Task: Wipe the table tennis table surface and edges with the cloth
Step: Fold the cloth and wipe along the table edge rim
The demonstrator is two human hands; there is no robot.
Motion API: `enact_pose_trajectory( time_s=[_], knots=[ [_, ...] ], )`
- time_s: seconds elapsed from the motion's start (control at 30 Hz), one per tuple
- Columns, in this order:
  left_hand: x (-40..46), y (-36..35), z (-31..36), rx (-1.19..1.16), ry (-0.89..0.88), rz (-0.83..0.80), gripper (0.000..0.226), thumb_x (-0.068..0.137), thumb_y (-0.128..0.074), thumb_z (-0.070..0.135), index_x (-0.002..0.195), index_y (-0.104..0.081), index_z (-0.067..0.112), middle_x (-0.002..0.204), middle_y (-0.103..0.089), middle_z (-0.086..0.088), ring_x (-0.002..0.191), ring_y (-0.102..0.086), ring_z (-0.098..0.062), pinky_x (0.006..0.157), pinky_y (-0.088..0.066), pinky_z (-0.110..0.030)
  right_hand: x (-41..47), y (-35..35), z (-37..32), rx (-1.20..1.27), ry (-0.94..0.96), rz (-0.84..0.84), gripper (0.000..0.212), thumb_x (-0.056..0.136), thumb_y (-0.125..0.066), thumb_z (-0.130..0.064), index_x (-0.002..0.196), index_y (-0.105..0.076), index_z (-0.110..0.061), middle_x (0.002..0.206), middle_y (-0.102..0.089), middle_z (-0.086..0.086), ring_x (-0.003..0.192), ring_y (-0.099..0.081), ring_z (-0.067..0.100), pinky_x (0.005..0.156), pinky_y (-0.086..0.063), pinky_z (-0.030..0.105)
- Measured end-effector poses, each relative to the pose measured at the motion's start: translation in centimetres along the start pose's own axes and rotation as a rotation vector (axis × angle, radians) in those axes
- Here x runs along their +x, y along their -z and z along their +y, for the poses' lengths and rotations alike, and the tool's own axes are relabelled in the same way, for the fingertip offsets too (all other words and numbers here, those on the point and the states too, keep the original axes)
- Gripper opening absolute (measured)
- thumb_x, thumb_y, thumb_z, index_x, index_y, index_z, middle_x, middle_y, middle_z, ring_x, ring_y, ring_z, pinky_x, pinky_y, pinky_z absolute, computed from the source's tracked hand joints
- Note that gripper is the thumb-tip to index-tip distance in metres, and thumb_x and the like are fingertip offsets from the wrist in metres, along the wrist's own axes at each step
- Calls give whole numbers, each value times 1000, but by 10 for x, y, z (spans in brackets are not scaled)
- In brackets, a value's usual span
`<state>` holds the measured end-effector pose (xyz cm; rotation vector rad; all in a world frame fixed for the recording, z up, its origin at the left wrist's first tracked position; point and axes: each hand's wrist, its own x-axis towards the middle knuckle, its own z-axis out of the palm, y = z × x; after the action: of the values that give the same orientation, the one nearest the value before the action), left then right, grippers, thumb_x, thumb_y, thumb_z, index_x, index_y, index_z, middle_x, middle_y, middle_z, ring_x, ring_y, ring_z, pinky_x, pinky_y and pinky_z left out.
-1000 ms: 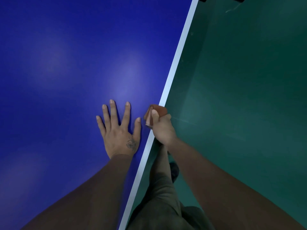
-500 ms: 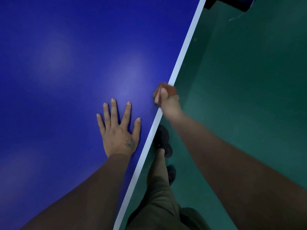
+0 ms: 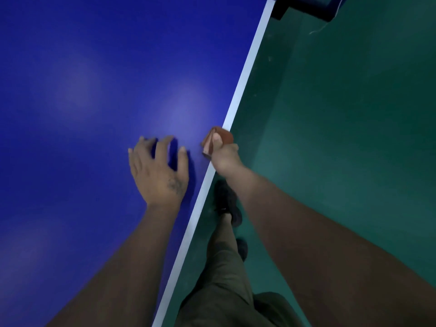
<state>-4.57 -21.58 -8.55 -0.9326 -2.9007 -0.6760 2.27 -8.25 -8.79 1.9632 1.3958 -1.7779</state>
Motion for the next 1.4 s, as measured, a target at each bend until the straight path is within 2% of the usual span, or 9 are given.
enact_pose_trajectory(
  time_s=[0.13, 0.33, 0.4, 0.5, 0.63, 0.9, 1.13, 1.27, 1.4],
  knots=[
    [62, -17, 46, -50, -44, -117, 50, 106, -58, 43, 150, -60, 18, 160, -47, -17, 159, -31, -36, 134, -15, -51, 36, 30, -49, 42, 65, 27, 72, 107, -37, -59, 151, -39, -2, 146, -56, 16, 129, -57, 31, 109, -44, 38],
    [121, -50, 89, -64, -134, -300, 56, 109, -53, 42, 161, -46, 25, 176, -24, -13, 167, -11, -29, 135, -7, -46, 61, 51, -86, 125, 47, 4, 68, 109, -38, -55, 153, -43, -4, 145, -59, 14, 128, -58, 27, 107, -42, 31],
    [134, -61, 97, -22, -151, -331, 59, 109, -50, 46, 165, -40, 27, 178, -18, -12, 167, -7, -29, 135, -4, -47, 52, 46, -68, 122, 80, 0, 59, 110, -40, -49, 148, -48, -5, 138, -63, 13, 118, -62, 22, 97, -43, 24],
    [155, -74, 108, 131, -223, -305, 69, 108, -41, 56, 170, -26, 31, 180, -4, -12, 167, 1, -34, 135, -1, -51, 30, 33, -34, 46, 84, -39, 54, 111, -40, -47, 140, -50, -2, 106, -64, 6, 88, -60, 17, 77, -42, 18],
    [179, -88, 114, 253, -313, -327, 74, 108, -22, 67, 173, -12, 33, 181, 4, -10, 167, 6, -35, 134, -1, -56, 28, 28, -20, -9, -29, -109, 59, 107, -32, -62, 138, -37, -11, 128, -55, 6, 101, -52, 20, 84, -35, 30],
    [182, -100, 110, 236, -283, -344, 73, 108, -17, 70, 172, -10, 37, 181, -1, -7, 167, 4, -32, 135, 0, -54, 53, 41, -60, 52, -50, -35, 69, 107, -31, -62, 147, -33, -6, 148, -52, 13, 125, -55, 27, 88, -34, 30],
    [184, -101, 110, 213, -272, -338, 68, 110, -15, 67, 172, -14, 37, 181, -3, -5, 167, 4, -30, 135, -2, -53, 97, 76, -121, 68, 22, 28, 72, 108, -33, -59, 151, -33, -1, 145, -56, 16, 107, -53, 23, 88, -36, 28],
    [183, -102, 109, 194, -276, -325, 67, 111, -20, 64, 172, -16, 37, 181, -5, -6, 167, 3, -30, 135, -3, -53, 129, 103, -171, 74, 86, 77, 73, 108, -30, -60, 152, -40, -2, 148, -55, 15, 130, -56, 28, 98, -40, 29],
    [184, -106, 107, 185, -283, -286, 66, 111, -25, 63, 171, -22, 36, 181, -10, -6, 167, -1, -31, 135, -4, -54, 156, 119, -204, 115, 102, 137, 70, 109, -33, -58, 152, -43, -4, 149, -55, 13, 132, -55, 28, 105, -40, 30]
  ],
)
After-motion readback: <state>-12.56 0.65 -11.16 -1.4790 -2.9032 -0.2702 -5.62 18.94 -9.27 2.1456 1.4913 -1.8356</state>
